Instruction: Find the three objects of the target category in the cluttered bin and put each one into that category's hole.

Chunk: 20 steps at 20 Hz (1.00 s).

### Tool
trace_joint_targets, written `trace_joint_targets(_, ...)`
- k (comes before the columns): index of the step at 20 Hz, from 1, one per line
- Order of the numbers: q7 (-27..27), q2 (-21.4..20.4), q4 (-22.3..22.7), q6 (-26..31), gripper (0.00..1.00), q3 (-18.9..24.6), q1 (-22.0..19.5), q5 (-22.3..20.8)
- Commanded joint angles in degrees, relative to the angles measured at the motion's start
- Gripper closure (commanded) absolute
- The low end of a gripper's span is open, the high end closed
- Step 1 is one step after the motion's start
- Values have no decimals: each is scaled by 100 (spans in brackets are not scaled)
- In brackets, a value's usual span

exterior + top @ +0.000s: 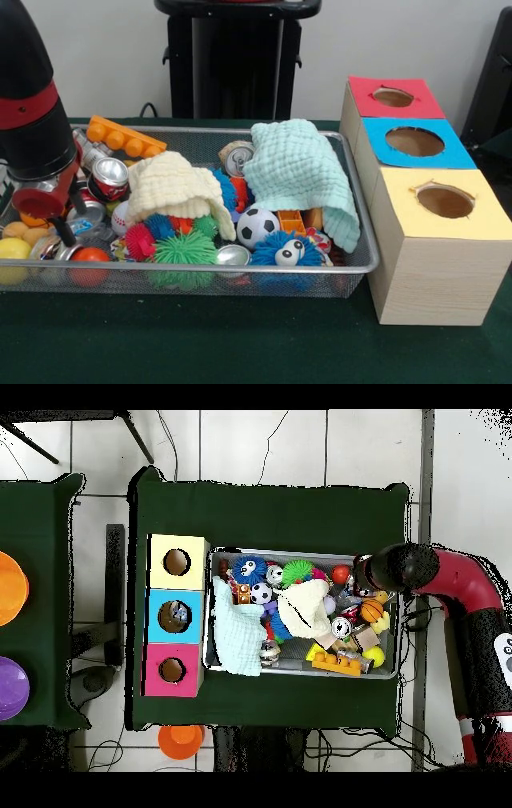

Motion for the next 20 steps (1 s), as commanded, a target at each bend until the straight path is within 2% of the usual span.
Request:
trace_joint_targets(1, -939, 201, 9, 250, 0, -340, 164, -426)
trace_joint_targets(8, -904, 200, -116, 407, 0, -482, 274, -607)
trace_joint_targets(20, -917, 255, -181, 622, 0, -617, 340, -525)
